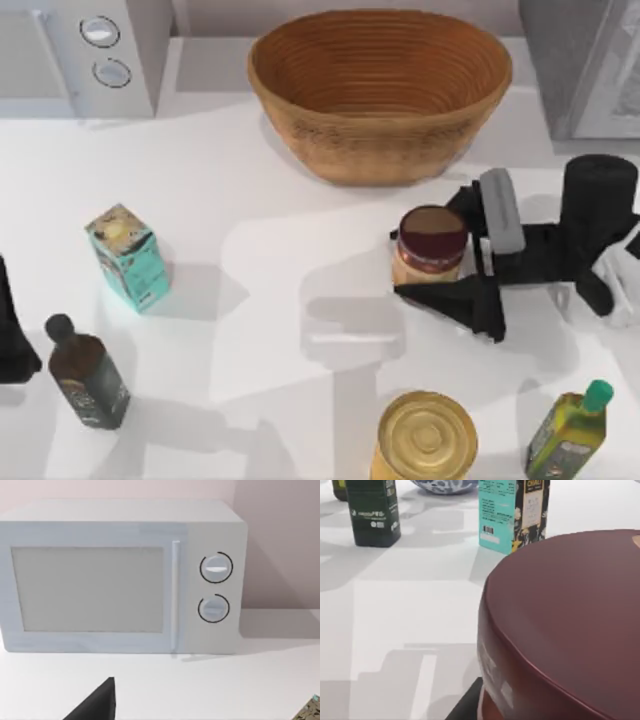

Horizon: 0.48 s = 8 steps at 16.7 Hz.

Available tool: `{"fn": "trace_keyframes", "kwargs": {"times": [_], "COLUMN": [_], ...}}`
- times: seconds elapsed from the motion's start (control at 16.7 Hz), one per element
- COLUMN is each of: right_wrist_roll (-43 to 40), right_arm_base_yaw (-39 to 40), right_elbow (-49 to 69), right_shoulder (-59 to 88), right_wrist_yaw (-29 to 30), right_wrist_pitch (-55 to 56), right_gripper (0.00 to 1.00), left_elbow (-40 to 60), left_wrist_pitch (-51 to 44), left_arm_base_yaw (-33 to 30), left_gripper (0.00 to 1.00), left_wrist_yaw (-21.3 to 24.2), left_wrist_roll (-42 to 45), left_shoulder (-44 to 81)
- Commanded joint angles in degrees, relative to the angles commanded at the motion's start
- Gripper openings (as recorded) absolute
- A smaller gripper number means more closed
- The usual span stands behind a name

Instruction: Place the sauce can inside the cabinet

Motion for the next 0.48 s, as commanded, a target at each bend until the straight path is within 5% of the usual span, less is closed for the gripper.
{"fn": "trace_keyframes", "kwargs": {"times": [0.48], "right_wrist_roll": [0.1], "right_arm_base_yaw": [-0.4], "right_elbow": [1.7], "right_shoulder": [-16.5], "right_wrist_yaw": [0.4], "right_wrist_pitch": [-18.3], "right_gripper": [0.00], "left_elbow": [0.0], "left_wrist_pitch": [0.0], "left_arm_base_yaw": [0.0], "left_gripper": [1.00], "left_wrist_yaw": [0.0], "left_wrist_roll": [0.0], "left_shoulder": [0.0]}}
